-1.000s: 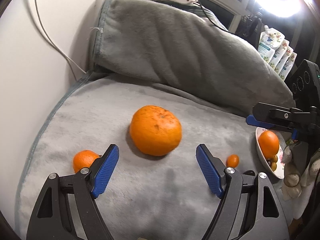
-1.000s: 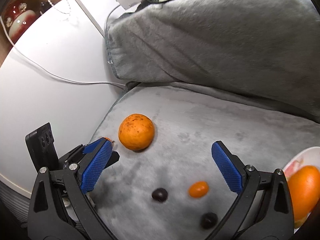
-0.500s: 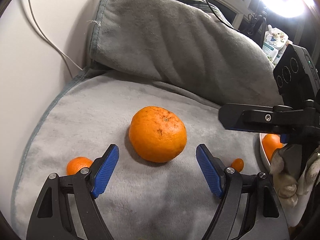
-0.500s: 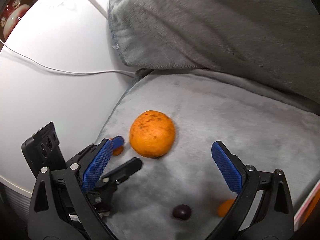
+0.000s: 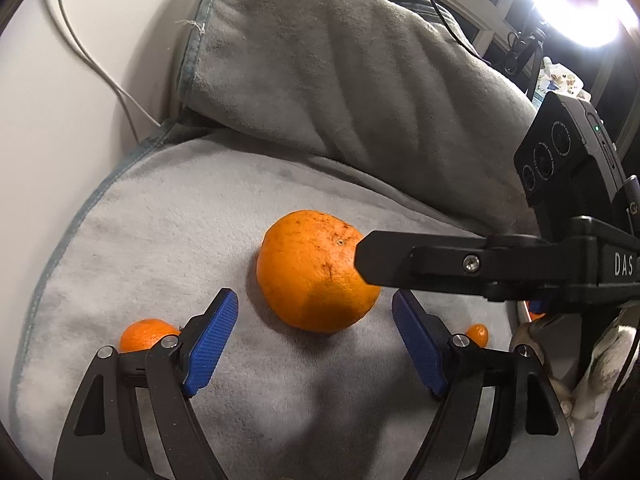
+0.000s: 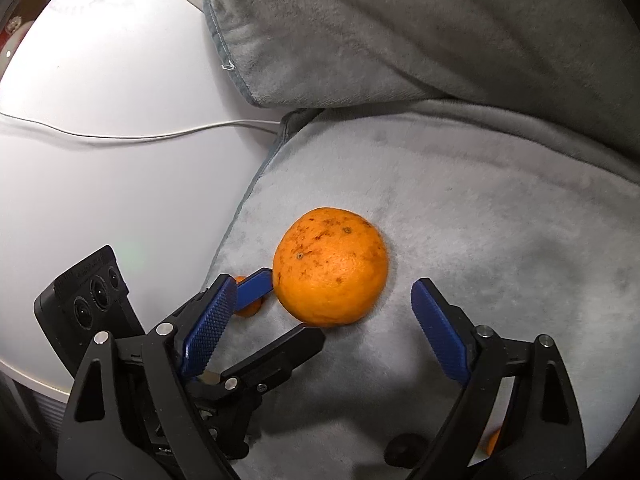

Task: Organize fruits
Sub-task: 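Close both tools together on the large spotted orange and lift it, then carry the spotted orange with both tools onto the white plate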

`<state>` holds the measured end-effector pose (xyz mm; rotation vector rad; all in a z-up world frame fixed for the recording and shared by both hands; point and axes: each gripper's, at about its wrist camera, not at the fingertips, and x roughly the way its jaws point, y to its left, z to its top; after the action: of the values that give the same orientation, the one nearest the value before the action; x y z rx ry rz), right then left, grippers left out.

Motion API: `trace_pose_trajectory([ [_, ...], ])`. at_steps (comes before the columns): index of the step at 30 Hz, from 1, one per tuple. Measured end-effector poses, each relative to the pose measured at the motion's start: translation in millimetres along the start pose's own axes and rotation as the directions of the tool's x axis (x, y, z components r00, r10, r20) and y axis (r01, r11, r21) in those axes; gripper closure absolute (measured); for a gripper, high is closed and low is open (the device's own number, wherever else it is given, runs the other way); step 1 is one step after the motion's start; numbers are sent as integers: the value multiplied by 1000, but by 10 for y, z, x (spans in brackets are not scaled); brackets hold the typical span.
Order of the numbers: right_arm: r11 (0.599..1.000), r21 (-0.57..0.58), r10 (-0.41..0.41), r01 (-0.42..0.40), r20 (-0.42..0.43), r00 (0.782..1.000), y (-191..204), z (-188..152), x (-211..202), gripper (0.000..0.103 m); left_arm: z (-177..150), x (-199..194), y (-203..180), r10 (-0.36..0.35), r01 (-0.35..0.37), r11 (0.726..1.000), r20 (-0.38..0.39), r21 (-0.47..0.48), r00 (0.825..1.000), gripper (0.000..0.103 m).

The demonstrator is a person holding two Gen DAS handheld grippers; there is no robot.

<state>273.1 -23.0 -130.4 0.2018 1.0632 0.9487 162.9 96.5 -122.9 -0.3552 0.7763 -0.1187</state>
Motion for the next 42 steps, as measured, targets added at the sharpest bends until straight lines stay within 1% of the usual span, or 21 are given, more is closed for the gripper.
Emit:
trace_pose_trajectory([
  [2,1000,6,1,-1,-3,1000,-10,-3,19,12,5,14,9,-5,5,1000,-4,-8,1000,23],
  [4,1000,19,4,-4,-7,1000,-29,6,52,21,10,26,5,-11,11,1000,-9,-11,1000,25],
  [8,998,65,27,-26,-11,1000,-110,31,105,27,21,50,-17,-17,17,1000,-15,-2,1000,25],
  [9,997,74,32,-31,-11,999,-130,33,116,31,24,56,-19,-19,19,1000,-16,-1,1000,26],
  [10,996,86,39,-38,-13,999,-155,34,135,35,26,64,-20,-21,21,1000,-16,1,1000,29],
  [12,994,97,48,-47,-9,999,-182,29,148,36,31,84,-26,-17,17,1000,-18,4,1000,36],
  [17,995,92,43,-43,4,999,-171,15,131,37,30,137,-61,0,0,1000,-9,25,1000,36],
  [19,996,83,41,-41,5,999,-158,6,117,37,25,126,-61,1,0,1000,-7,24,1000,38],
  [24,997,71,38,-39,17,999,-133,-40,43,37,-1,58,-120,-6,6,999,-3,37,1000,38],
  [29,997,62,37,-39,40,999,-102,-102,-81,37,-55,-32,-256,-9,8,998,19,56,1000,39],
  [34,999,37,29,-32,85,996,-46,-185,-332,37,-111,-170,-473,-17,12,995,51,98,999,39],
  [42,1000,17,10,-13,162,987,-76,-381,-823,38,-183,-321,-900,-60,45,986,89,162,994,39],
])
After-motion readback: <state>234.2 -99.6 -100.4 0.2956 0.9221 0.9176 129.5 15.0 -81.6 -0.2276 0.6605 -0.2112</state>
